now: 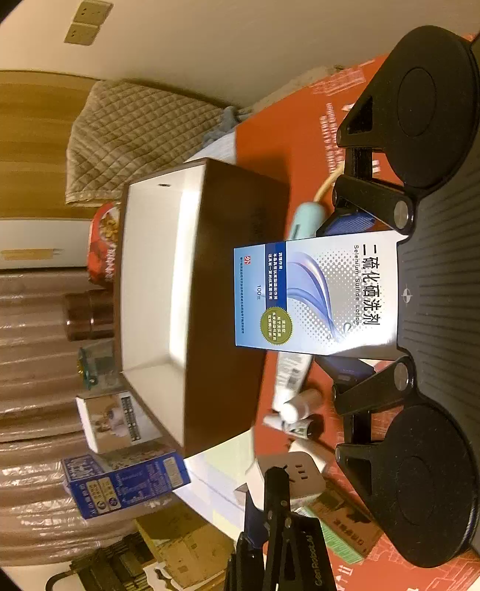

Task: Organize rigid objects
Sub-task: 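Carry the plug and medicine box with both tools over the brown box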

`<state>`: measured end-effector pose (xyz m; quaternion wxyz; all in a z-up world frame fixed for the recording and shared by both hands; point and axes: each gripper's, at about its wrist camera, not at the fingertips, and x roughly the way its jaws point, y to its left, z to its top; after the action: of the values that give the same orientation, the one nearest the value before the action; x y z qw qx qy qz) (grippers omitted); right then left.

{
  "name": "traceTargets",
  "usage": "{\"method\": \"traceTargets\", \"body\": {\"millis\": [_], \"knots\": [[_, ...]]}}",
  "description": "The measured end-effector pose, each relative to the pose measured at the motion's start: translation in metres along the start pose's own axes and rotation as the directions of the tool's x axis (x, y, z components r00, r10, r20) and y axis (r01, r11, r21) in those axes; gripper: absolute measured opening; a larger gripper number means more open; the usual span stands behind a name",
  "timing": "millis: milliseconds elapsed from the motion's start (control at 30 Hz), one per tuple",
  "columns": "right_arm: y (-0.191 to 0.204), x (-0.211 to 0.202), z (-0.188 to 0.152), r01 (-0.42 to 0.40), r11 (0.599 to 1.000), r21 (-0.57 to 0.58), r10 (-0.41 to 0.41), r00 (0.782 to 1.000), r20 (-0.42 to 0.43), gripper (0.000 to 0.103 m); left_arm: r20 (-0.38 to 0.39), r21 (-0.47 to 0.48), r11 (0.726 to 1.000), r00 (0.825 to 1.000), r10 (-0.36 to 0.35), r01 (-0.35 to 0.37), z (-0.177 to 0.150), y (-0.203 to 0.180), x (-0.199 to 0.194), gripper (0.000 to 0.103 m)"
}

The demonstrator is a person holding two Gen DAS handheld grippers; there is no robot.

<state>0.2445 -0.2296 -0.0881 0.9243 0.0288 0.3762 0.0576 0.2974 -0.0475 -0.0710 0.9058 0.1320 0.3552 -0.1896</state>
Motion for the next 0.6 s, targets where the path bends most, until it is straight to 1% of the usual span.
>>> {"method": "traceTargets", "body": {"millis": [300, 600], "knots": [[-0.003, 0.004, 0.027, -0.019, 1.000, -0.022, 0.020, 0.999, 0.034, 0.061, 0.030, -0.005, 1.000, 1.000, 0.003, -0.003, 0.026, 0.000, 0.006, 0.023], [-0.013, 0.013, 0.065, -0.034, 0.999, -0.018, 0.035, 0.997, 0.076, 0.061, 0.075, -0.010, 1.000, 0.997, 0.015, -0.014, 0.058, 0.000, 0.016, 0.023]]}}
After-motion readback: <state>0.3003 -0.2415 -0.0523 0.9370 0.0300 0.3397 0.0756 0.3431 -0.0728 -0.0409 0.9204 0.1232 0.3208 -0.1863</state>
